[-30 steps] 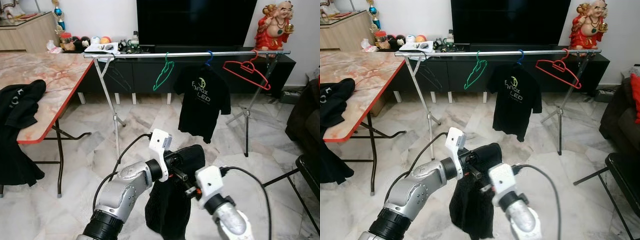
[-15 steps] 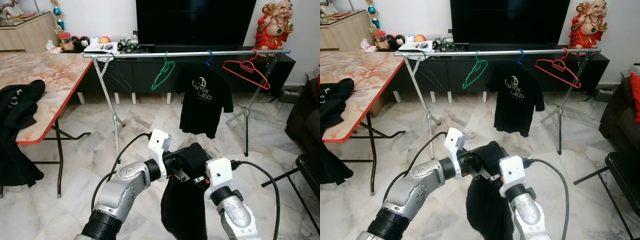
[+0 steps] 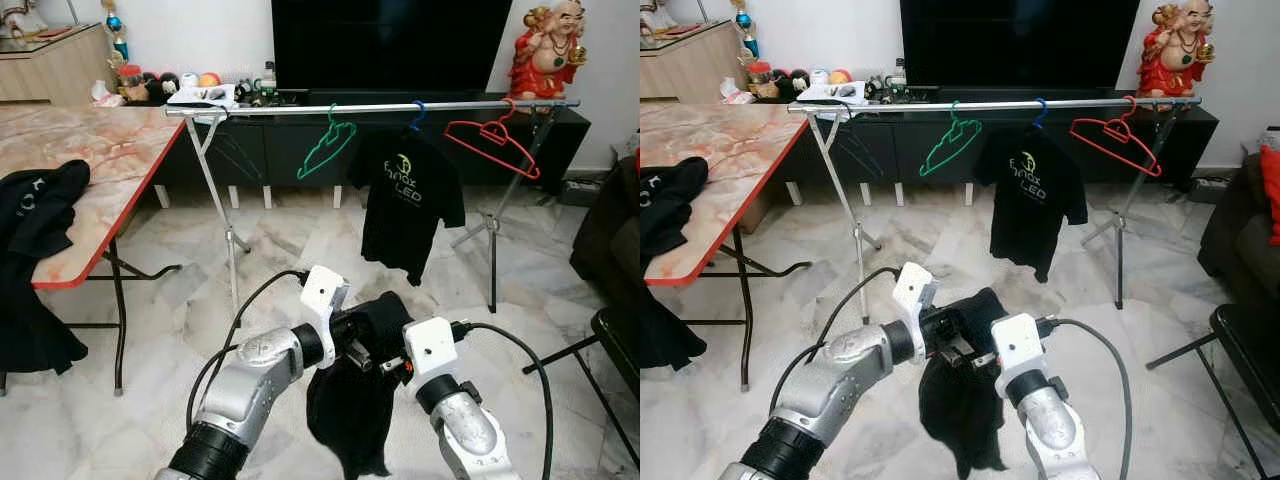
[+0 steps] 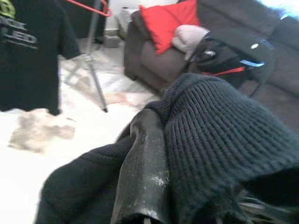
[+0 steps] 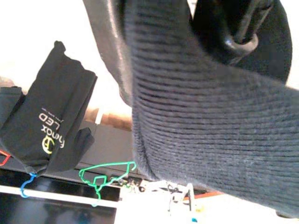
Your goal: Hang hanger
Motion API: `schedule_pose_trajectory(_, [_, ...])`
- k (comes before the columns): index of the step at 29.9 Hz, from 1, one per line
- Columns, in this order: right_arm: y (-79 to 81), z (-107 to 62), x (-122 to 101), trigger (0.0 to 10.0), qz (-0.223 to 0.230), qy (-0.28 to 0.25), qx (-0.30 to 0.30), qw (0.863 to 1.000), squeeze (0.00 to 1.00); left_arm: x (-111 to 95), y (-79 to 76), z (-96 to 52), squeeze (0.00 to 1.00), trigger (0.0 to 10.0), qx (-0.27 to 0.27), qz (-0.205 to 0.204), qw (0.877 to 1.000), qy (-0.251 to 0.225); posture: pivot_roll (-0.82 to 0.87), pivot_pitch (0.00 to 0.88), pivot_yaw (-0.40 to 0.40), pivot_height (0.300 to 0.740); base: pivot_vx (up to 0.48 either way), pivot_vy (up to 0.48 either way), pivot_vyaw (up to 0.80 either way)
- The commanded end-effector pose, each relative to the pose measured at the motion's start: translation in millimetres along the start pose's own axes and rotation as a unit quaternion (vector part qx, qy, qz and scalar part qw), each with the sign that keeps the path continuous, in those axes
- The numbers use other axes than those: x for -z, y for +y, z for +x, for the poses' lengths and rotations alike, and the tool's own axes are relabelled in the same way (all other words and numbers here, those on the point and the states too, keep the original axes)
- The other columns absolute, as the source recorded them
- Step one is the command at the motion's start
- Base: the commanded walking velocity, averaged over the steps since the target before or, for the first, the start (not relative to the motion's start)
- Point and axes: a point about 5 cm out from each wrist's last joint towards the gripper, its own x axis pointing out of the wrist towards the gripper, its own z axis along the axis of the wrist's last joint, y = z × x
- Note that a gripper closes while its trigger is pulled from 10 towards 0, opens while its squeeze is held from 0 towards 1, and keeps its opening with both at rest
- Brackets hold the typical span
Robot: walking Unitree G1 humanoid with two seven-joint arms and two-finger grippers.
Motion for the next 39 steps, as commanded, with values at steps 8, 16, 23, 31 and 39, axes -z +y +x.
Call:
schedule_pose_trajectory(8, [-4.6,4.4,-16.2,0.0,-0.017,-0.03,0.015,0.999,0.0,16.9,11.8,-6.8,0.0,10.0,-0.037,0.019,0.998,0.04,0.06,0.0,0.038,0.74,0.0,0.0,0.0])
schedule_pose_trajectory(16, [-10.4,4.6,-13.2,0.0,-0.026,-0.015,0.035,0.999,0.0,21.5,15.8,-10.2,0.0,10.0,-0.034,0.06,0.996,0.063,0.06,0.0,0.039,0.74,0.0,0.0,0.0])
schedule_pose_trajectory(23, [-17.9,4.8,-9.6,0.0,-0.018,-0.001,0.061,0.998,0.0,22.9,18.7,-12.4,0.0,10.0,-0.036,0.069,0.995,0.064,0.06,0.0,0.044,0.74,0.0,0.0,0.0])
schedule_pose_trajectory(31, [-20.8,5.7,-6.5,0.0,0.007,0.013,0.077,0.997,0.0,24.5,22.1,-15.9,0.0,10.0,-0.037,0.081,0.994,0.069,0.06,0.0,0.047,0.74,0.0,0.0,0.0])
schedule_pose_trajectory(39, [-25.0,6.1,-3.7,0.0,0.042,0.027,0.082,0.995,0.0,25.1,23.7,-18.1,0.0,10.0,-0.03,0.099,0.992,0.072,0.06,0.0,0.045,0.74,0.0,0.0,0.0])
